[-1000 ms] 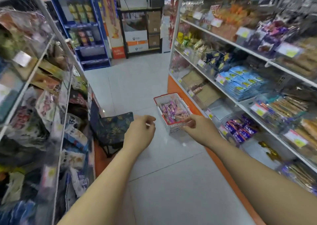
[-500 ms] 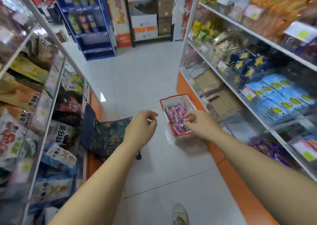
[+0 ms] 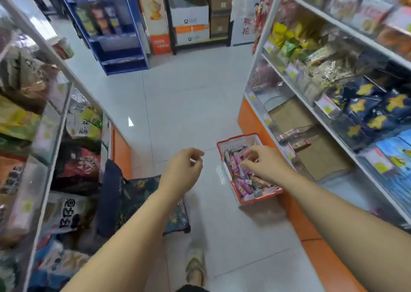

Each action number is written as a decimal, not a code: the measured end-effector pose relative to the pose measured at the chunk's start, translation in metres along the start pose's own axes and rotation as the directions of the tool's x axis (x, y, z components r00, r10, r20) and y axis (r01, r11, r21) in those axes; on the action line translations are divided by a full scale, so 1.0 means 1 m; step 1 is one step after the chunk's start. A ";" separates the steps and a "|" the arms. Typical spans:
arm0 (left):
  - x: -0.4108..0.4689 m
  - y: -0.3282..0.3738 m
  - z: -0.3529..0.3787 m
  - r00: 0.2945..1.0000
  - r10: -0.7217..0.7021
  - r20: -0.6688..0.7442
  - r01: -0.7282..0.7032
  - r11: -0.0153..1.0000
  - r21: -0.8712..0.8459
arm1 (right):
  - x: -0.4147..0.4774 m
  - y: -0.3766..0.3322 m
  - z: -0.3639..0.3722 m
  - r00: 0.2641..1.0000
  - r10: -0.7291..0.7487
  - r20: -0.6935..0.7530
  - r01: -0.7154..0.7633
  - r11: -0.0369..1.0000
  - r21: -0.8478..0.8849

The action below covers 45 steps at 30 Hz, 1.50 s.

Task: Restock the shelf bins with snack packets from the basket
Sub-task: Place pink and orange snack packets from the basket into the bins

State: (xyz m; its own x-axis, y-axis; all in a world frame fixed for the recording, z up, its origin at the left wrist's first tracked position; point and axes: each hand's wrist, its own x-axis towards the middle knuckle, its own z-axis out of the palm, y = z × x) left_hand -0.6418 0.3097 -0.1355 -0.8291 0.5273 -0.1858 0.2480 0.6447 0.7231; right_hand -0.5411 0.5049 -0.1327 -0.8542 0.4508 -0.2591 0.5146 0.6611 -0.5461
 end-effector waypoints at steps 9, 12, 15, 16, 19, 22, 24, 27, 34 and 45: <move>0.140 0.001 -0.029 0.996 0.048 0.069 -0.052 0.997 0.055 | 0.103 -0.013 -0.016 0.994 0.107 0.004 -0.107 0.992 0.061; 0.184 0.007 -0.025 0.996 0.050 0.080 -0.056 0.996 0.074 | 0.144 -0.007 -0.024 0.992 0.129 0.010 -0.130 0.991 0.035; 0.231 0.018 -0.020 0.994 0.045 0.099 -0.054 0.994 0.094 | 0.192 0.001 -0.036 0.990 0.138 0.013 -0.138 0.990 0.027; 0.248 0.023 -0.019 0.994 0.047 0.102 -0.056 0.994 0.094 | 0.208 0.004 -0.042 0.990 0.143 0.018 -0.144 0.989 0.036; 0.299 0.041 -0.015 0.991 0.049 0.121 -0.060 0.994 0.091 | 0.251 0.013 -0.060 0.985 0.168 0.026 -0.170 0.983 0.063; 0.343 0.058 -0.011 0.988 0.062 0.138 -0.073 0.995 0.073 | 0.288 0.027 -0.074 0.980 0.197 0.032 -0.199 0.979 0.055; 0.369 0.068 -0.007 0.984 0.071 0.166 -0.085 0.993 0.082 | 0.309 0.034 -0.084 0.973 0.229 0.040 -0.231 0.971 0.060; 0.411 0.078 0.000 0.970 0.091 0.226 -0.117 0.987 0.105 | 0.337 0.042 -0.096 0.957 0.288 0.041 -0.290 0.956 0.041; 0.532 0.107 0.028 0.880 0.225 0.418 -0.315 0.935 0.160 | 0.393 0.067 -0.111 0.886 0.461 0.036 -0.460 0.869 0.184; 0.676 0.134 0.069 0.564 0.316 0.763 -0.600 0.792 0.115 | 0.447 0.058 -0.070 0.607 0.793 0.044 -0.738 0.542 0.401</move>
State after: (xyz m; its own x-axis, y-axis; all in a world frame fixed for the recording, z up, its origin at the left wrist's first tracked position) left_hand -1.1344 0.7910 -0.2102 -0.0071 0.9235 -0.3836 0.7512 0.2581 0.6076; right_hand -0.8880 0.7868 -0.2244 -0.1135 0.7718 -0.6256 0.8794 -0.2150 -0.4248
